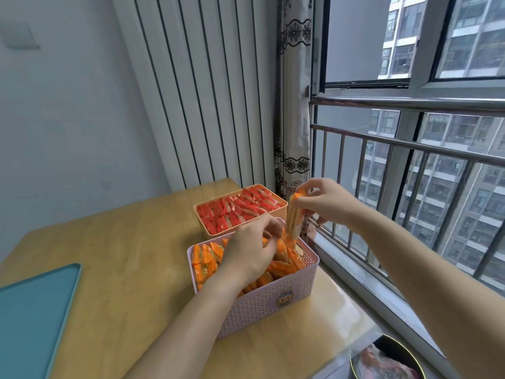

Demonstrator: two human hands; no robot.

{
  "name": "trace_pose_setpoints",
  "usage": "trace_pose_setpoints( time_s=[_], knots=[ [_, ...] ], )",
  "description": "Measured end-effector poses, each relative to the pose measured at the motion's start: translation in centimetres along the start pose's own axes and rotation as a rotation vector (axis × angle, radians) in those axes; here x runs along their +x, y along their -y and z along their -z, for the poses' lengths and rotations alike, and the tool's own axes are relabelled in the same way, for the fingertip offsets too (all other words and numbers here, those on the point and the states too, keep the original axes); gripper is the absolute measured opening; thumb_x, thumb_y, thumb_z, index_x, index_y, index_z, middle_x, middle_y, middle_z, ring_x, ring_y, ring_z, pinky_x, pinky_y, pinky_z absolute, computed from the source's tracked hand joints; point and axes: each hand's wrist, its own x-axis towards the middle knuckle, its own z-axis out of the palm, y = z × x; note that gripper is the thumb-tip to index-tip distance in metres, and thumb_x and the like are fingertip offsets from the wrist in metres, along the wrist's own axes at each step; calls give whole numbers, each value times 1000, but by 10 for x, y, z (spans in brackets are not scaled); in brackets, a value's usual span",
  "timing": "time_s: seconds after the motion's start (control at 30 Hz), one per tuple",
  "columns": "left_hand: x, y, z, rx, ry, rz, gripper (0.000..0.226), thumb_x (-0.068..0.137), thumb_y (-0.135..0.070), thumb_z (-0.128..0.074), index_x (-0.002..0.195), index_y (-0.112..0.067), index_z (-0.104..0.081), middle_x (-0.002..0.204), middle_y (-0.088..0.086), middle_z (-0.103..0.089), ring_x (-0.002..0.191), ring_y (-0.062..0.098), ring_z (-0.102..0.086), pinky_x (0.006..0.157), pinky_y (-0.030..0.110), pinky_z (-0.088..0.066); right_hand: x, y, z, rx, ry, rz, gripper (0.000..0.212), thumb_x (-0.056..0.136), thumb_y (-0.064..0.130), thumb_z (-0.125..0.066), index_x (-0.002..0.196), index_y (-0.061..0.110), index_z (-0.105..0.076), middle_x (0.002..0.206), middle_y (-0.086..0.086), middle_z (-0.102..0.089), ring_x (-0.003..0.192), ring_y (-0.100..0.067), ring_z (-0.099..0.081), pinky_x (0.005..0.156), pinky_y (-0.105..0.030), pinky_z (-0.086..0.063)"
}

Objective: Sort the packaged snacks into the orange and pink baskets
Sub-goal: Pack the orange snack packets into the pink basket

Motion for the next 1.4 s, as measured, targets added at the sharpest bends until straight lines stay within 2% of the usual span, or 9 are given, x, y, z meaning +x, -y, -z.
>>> trace_pose_setpoints(
  time_s=[0.2, 0.33, 0.47, 0.57, 0.77, 0.87, 1.03, 1.27, 1.4],
  knots=[
    [2, 1, -16, 170, 412, -13, 32, 97, -29, -52, 121, -44, -66, 124, -21, -64, 114, 11, -45, 98, 42, -48, -5, -27, 16, -54, 232, 27, 30, 95, 13, -65, 121, 26, -58, 107, -6, -74, 99, -26, -74, 87, -40, -63],
    [2, -1, -16, 249, 483, -1, 35, 98, -32, -51, 128, -44, -64, 129, -20, -56, 117, 18, -39, 104, 43, -41, -10, -32, 13, -194, 261, 93, 34, 90, 8, -72, 119, 24, -61, 112, 1, -68, 97, -18, -72, 84, -38, -63],
    [6, 4, -8, 245, 457, -5, 25, 96, -33, -60, 117, -41, -71, 117, -18, -57, 116, 15, -41, 101, 44, -45, -12, -32, 4, -476, 279, 199, 32, 83, 12, -81, 105, 30, -66, 110, 12, -64, 97, -11, -68, 76, -23, -60],
    [9, 8, -4, 186, 418, -3, 25, 94, -25, -62, 112, -39, -73, 113, -21, -63, 112, 9, -52, 96, 40, -52, -14, -32, -7, -616, 373, 228, 33, 85, 24, -82, 116, 29, -73, 101, 23, -53, 95, -6, -57, 69, -10, -44],
    [0, 8, 3, 159, 146, 59, 18, 97, -27, -60, 108, -35, -72, 111, -15, -62, 103, 7, -58, 92, 34, -53, -9, -31, -11, -705, 327, 267, 17, 99, 24, -63, 109, 23, -76, 104, 11, -63, 99, -12, -58, 70, -11, -41],
    [-5, 5, -2, 228, 281, 70, 21, 95, -47, -61, 113, -41, -70, 106, -12, -53, 106, 11, -50, 91, 36, -50, -5, -38, -20, -632, 312, 181, 12, 95, 19, -68, 104, 27, -68, 107, 8, -62, 100, -12, -59, 73, -14, -47],
    [-2, 1, -8, 361, 509, 96, 36, 100, -46, -55, 135, -43, -57, 116, -4, -42, 118, 19, -37, 99, 43, -44, -4, -40, -19, -518, 246, -33, 47, 91, 33, -74, 129, 18, -50, 122, -3, -62, 100, -20, -62, 73, -25, -53],
    [4, 1, -13, 226, 336, 82, 12, 95, -39, -66, 106, -37, -70, 103, -7, -48, 104, 17, -49, 91, 43, -50, -7, -43, -17, -259, 399, -309, 37, 103, 40, -55, 127, 14, -63, 110, -8, -73, 95, -22, -76, 78, -42, -65],
    [4, 1, -14, 190, 258, 90, 5, 97, -38, -64, 99, -36, -69, 101, -9, -52, 99, 13, -54, 88, 41, -53, -14, -50, -30, -392, 381, -294, 31, 100, 41, -61, 118, 15, -62, 102, -3, -71, 86, -17, -74, 62, -31, -64]
  ],
)
